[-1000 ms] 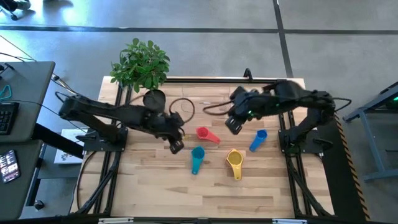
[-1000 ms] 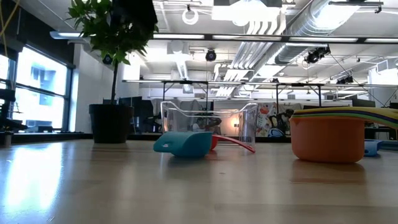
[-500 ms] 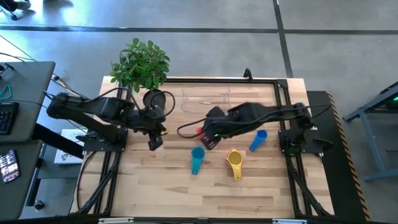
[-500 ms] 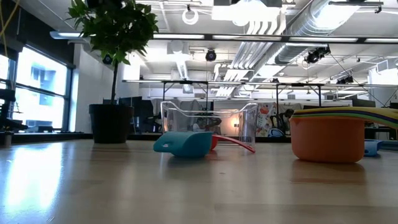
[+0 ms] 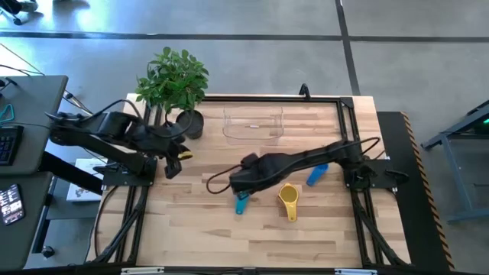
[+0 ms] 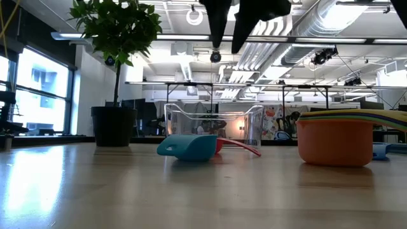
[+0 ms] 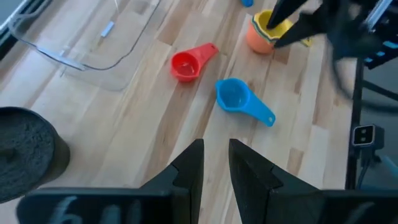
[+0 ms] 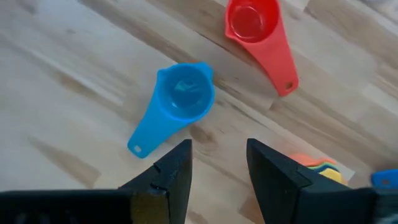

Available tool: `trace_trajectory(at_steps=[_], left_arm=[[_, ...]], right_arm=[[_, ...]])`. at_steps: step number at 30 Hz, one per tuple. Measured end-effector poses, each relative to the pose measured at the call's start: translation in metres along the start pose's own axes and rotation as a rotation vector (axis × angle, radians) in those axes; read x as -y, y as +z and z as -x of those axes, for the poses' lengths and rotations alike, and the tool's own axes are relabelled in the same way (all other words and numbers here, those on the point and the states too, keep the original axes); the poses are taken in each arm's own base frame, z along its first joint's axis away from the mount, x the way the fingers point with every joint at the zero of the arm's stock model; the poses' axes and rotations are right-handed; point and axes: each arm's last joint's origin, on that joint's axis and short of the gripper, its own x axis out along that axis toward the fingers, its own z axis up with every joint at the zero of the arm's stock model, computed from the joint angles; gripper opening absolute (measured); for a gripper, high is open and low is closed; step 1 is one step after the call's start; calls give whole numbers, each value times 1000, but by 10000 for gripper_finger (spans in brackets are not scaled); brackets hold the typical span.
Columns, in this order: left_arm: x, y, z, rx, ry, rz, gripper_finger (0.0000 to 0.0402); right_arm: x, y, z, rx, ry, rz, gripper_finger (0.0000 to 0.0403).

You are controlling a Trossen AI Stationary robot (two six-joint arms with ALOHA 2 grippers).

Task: Nest measuring cups in basket
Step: Stack the light blue measuring cup on top of the yellow measuring cup

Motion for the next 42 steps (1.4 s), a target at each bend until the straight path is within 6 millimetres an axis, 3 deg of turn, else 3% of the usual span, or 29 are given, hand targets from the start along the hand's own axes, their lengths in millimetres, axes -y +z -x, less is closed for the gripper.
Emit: trace_trajectory(at_steps=[6, 18, 28, 38, 42], left_arm=[[-4, -2, 7, 34, 17, -2, 63], [-5, -5, 4, 15, 30, -7, 63], [-6, -7, 1, -2, 40, -10, 62], [-6, -7, 1, -3, 39, -11, 63], [-6, -7, 1, -3, 40, -11, 62]], right_arm=[[-11, -3, -34, 1, -75, -80, 145], [-24, -11, -103, -54, -202, -73, 145], [-28, -2, -110, 0, -167, -98, 145], [-26, 3, -141, -62, -219, -50, 144], [-26, 3, -142, -76, -216, -34, 127]])
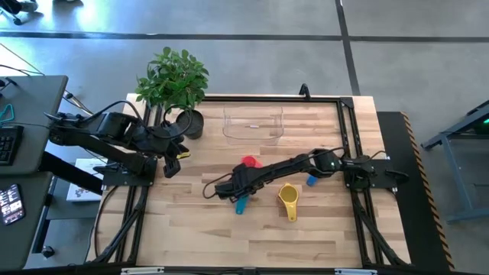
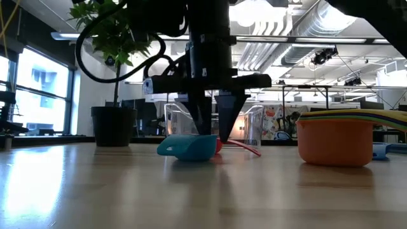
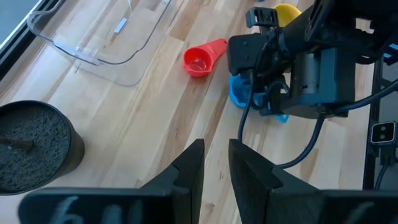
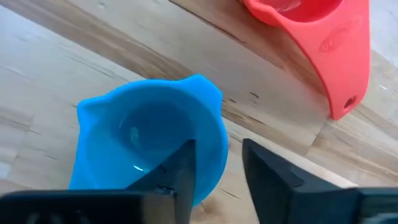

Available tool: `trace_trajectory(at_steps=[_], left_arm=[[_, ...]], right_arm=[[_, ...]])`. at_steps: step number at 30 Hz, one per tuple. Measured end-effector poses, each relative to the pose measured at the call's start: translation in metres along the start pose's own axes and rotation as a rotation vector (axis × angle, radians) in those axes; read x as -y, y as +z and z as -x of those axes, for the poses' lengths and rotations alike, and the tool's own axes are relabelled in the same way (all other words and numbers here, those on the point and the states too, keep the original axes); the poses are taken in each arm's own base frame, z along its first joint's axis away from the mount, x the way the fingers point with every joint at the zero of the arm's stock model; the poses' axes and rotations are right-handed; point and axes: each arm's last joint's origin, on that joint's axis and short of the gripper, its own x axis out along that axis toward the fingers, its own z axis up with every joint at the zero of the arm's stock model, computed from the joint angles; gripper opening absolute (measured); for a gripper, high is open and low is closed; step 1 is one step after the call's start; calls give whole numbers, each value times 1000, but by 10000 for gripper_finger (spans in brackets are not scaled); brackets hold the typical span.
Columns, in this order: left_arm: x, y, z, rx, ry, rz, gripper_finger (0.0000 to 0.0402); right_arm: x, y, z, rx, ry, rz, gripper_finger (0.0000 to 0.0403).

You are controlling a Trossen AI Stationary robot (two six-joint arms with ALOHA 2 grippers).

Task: Nest measuring cups in basket
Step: Stack the light blue measuring cup on top of the yellow measuring cup

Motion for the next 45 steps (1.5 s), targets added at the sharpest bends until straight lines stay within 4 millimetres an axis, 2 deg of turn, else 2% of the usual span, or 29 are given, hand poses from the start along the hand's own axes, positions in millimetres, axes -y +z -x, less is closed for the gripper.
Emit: trace_trajectory(at_steps=[7, 16, 18, 29, 36, 45], left_arm=[[0, 0, 0, 0, 0, -1, 62], [0, 0, 0, 0, 0, -1, 62], [0, 0, 0, 0, 1, 0, 62], [0, 0, 0, 0, 0, 0, 62], [0, 0, 0, 1, 0, 0, 62], [0, 0, 0, 0, 0, 1, 62]], right_arm=[[1, 0, 1, -18, 1, 63, 14], [5, 2, 7, -54, 12, 157, 6], [9, 2, 17, -51, 12, 163, 5], [47, 8, 98, 104, 87, 216, 1], [77, 9, 138, 190, 88, 221, 1], [108, 7, 175, 300, 96, 255, 0]])
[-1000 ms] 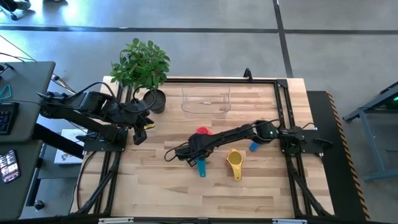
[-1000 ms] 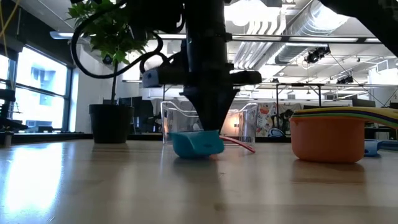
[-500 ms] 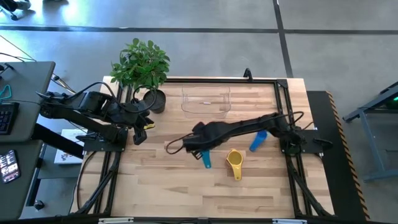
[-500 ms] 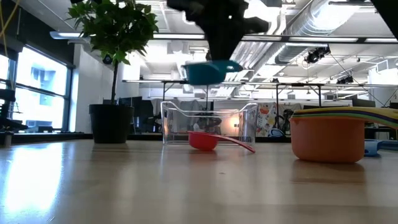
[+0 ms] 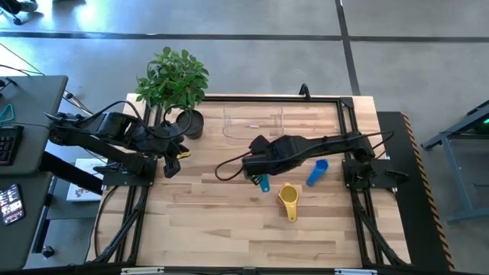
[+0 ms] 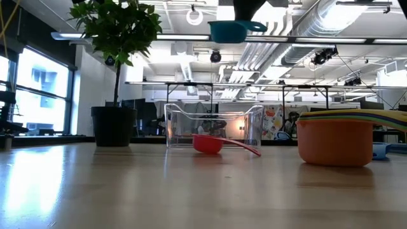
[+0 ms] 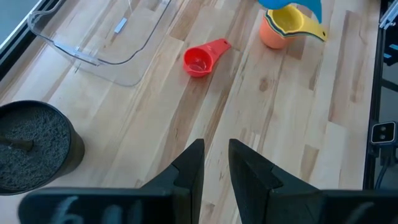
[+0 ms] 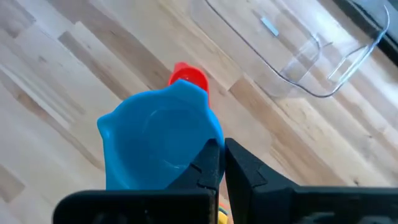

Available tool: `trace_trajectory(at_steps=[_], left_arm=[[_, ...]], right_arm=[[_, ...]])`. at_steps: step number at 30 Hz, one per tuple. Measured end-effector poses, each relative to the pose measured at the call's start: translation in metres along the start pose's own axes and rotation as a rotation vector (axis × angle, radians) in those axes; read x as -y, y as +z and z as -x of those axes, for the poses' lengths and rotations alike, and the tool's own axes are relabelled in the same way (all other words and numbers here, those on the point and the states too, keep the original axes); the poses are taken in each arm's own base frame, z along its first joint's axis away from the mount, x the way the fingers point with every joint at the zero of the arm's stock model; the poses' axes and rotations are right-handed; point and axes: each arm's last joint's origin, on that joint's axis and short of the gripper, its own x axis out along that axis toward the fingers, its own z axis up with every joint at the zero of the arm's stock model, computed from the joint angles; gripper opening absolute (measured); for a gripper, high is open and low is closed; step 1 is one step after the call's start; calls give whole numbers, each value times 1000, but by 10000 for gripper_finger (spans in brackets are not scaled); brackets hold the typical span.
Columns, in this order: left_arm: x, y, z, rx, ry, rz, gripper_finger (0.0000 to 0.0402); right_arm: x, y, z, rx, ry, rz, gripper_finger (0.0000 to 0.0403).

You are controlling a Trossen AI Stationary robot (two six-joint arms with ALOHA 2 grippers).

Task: Nest measuring cups in basket
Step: Stack the light blue measuring cup on top of the yellow measuring cup

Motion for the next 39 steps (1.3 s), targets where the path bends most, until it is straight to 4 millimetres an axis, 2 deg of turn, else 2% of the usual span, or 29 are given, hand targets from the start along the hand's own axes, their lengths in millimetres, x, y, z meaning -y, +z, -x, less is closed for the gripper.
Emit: trace_trajectory(at_steps=[8, 21, 34, 36, 39], left_arm=[[0, 0, 0, 0, 0, 2, 62], [0, 0, 0, 1, 0, 28, 62], [0, 0, 0, 10, 16, 39, 62], [-1, 0, 0, 12, 19, 59, 62], [-1, 1, 0, 25, 37, 88, 62]], right_arm=[[10, 2, 14, 32, 21, 82, 0], [22, 12, 14, 39, 12, 218, 0], [59, 12, 59, 164, 49, 257, 0], [65, 8, 60, 168, 38, 267, 0], [80, -6, 51, 121, -10, 252, 0]])
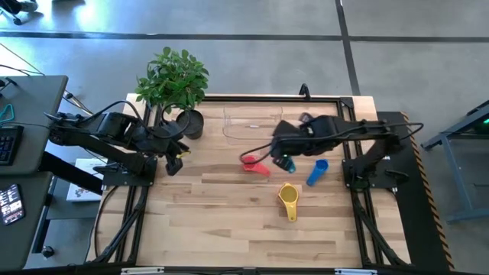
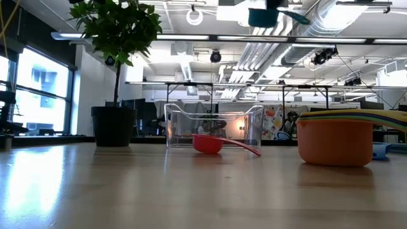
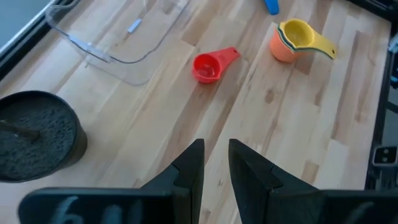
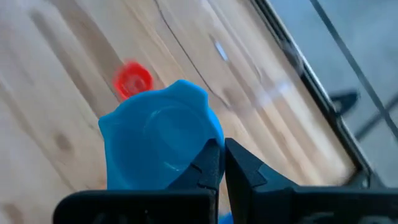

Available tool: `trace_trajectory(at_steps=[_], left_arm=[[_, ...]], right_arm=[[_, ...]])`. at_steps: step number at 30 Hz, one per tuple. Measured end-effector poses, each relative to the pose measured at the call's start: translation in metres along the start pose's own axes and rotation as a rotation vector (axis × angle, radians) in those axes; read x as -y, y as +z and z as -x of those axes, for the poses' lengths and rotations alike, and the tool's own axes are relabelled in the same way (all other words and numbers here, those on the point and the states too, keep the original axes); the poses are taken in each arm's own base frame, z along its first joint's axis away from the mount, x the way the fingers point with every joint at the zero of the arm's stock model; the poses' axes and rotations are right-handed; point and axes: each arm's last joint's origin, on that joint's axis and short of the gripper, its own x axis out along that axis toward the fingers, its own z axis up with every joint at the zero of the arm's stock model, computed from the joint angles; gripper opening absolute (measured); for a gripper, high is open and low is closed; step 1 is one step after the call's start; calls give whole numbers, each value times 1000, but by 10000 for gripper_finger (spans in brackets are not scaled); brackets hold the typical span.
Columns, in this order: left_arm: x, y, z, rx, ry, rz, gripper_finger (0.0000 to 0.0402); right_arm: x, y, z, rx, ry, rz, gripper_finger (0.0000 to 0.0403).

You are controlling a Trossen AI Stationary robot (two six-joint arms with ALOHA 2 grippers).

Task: Nest measuring cups in basket
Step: Stack the light blue measuring cup on top of the yellow measuring cup

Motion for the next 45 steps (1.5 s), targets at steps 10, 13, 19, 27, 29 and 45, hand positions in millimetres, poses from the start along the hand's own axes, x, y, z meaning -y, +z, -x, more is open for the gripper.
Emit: trace_trajectory(at_steps=[10, 13, 19, 27, 29, 45], left_arm=[[0, 2, -2, 32, 51, 17, 62], [0, 2, -3, 38, 67, 33, 62], [1, 3, -5, 45, 82, 76, 62], [6, 5, -15, 27, 108, 133, 62], [8, 6, -19, 19, 115, 130, 62], [23, 10, -51, -47, 174, 161, 62]], right_arm=[[45, -72, -3, 7, 95, -262, 0], [55, -94, -6, 6, 129, -332, 0], [65, -135, -22, -37, 182, -457, 0], [58, -171, -51, -33, 326, -555, 0], [53, -175, -56, -28, 365, -574, 0], [-2, -172, -81, -62, 506, -596, 0]])
